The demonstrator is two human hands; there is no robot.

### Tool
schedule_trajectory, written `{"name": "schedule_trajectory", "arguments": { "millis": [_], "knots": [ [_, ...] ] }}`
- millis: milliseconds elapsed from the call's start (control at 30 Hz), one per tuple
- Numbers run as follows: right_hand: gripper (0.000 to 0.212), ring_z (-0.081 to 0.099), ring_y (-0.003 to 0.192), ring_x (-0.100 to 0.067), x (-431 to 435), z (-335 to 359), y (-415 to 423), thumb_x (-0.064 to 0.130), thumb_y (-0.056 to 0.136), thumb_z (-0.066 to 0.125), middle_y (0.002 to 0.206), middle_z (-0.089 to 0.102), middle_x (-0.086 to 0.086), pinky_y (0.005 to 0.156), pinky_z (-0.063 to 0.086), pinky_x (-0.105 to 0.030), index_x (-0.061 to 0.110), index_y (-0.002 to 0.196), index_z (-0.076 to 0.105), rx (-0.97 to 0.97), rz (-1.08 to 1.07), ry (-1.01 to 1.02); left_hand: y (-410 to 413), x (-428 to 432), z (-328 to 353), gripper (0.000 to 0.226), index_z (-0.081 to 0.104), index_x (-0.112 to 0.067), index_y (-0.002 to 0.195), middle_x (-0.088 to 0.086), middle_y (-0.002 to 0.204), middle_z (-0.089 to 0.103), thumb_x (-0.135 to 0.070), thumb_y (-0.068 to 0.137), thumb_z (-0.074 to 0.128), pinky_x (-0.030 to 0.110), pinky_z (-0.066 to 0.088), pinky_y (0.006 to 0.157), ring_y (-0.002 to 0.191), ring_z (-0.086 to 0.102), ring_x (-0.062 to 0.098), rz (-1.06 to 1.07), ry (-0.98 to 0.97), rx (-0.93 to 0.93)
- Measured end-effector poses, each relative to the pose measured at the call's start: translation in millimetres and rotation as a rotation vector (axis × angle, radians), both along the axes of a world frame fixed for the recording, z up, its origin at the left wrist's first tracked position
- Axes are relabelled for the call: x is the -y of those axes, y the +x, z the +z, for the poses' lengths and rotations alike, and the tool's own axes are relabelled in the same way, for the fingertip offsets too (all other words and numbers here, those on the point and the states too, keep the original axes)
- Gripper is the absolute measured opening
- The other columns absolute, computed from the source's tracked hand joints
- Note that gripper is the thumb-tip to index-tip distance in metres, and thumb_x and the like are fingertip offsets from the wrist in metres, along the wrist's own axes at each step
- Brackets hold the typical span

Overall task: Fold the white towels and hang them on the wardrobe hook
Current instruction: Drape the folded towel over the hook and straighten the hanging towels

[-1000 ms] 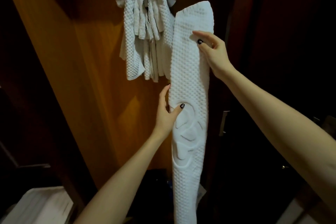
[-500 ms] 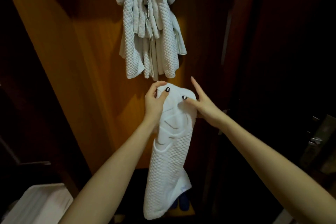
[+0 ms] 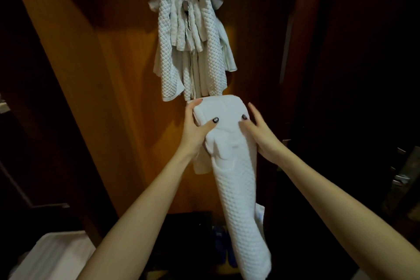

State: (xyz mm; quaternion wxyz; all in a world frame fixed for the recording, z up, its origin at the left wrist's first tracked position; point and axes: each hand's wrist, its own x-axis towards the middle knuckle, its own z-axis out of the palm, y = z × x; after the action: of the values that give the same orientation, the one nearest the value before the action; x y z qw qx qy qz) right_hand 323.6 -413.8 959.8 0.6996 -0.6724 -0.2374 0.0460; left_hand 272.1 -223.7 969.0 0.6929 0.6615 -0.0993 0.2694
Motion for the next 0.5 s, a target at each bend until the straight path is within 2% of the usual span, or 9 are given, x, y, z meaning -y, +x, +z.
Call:
{"name": "schedule_trajectory", "arguments": {
  "millis": [67,167,233,300,367,433,500],
  "knots": [
    [0.054,0.059,0.119,-0.009,7.5,-18.6,-4.7,0.043,0.088,0.067,0.139,0.054,0.010,0.091,0.053,-0.027,0.039,0.137,0.046,0.073,0.085,-0.120,6.6,1.8,8.8,0.057,0.043,-0.028,0.125,0.003,0.134,0.047,-0.010,0.081,0.074,0.047,0.046,0.103,0.126,0.046,0.020,0.084,-0.006,0.034],
    [0.050,0.064,0.112,-0.010,20.2,-33.3,-12.6,0.047,0.079,0.074,0.127,0.064,0.009,0.083,0.056,-0.026,0.038,0.125,0.056,-0.064,0.173,-0.224,19.9,-4.2,26.6,0.060,0.042,-0.024,0.131,0.006,0.137,0.044,-0.011,0.081,0.074,0.037,0.047,0.102,0.128,0.044,0.022,0.173,0.043,0.070],
    [0.044,0.066,0.108,-0.014,30.4,-43.9,-12.3,0.035,0.081,0.075,0.120,0.069,0.005,0.087,0.055,-0.034,0.026,0.122,0.062,-0.143,0.207,-0.319,27.0,-10.5,37.1,0.062,0.040,-0.023,0.133,0.009,0.140,0.043,-0.007,0.082,0.072,0.039,0.046,0.103,0.129,0.044,0.024,0.156,0.005,0.074],
    [0.031,0.067,0.105,-0.020,38.4,-58.5,-13.8,0.026,0.087,0.070,0.113,0.071,-0.002,0.089,0.053,-0.035,0.009,0.113,0.067,-0.157,0.244,-0.409,31.8,-17.4,44.3,0.062,0.038,-0.023,0.133,0.010,0.139,0.044,-0.005,0.083,0.070,0.038,0.049,0.100,0.127,0.046,0.024,0.142,-0.051,0.087],
    [0.033,0.063,0.103,-0.027,42.9,-67.3,-16.8,0.025,0.092,0.063,0.110,0.067,-0.009,0.087,0.049,-0.040,-0.004,0.108,0.060,-0.144,0.195,-0.398,35.8,-24.8,48.8,0.062,0.037,-0.021,0.134,0.009,0.135,0.045,-0.002,0.083,0.069,0.028,0.052,0.091,0.123,0.049,0.022,0.145,-0.095,0.101],
    [0.026,0.059,0.094,-0.031,45.3,-66.8,-19.6,0.028,0.096,0.057,0.101,0.060,-0.013,0.084,0.046,-0.045,0.003,0.097,0.054,-0.105,0.112,-0.374,39.5,-30.2,52.0,0.063,0.036,-0.017,0.135,0.004,0.127,0.047,0.000,0.083,0.068,0.018,0.052,0.080,0.113,0.052,0.013,0.164,-0.140,0.093],
    [0.028,0.049,0.080,-0.025,44.6,-61.5,-22.7,0.036,0.097,0.054,0.087,0.050,-0.008,0.075,0.040,-0.042,0.010,0.088,0.048,-0.088,0.064,-0.361,41.9,-29.4,55.7,0.063,0.035,-0.014,0.137,0.002,0.119,0.050,0.005,0.084,0.064,0.015,0.052,0.071,0.100,0.057,0.007,0.149,-0.248,0.071]
  ]
}}
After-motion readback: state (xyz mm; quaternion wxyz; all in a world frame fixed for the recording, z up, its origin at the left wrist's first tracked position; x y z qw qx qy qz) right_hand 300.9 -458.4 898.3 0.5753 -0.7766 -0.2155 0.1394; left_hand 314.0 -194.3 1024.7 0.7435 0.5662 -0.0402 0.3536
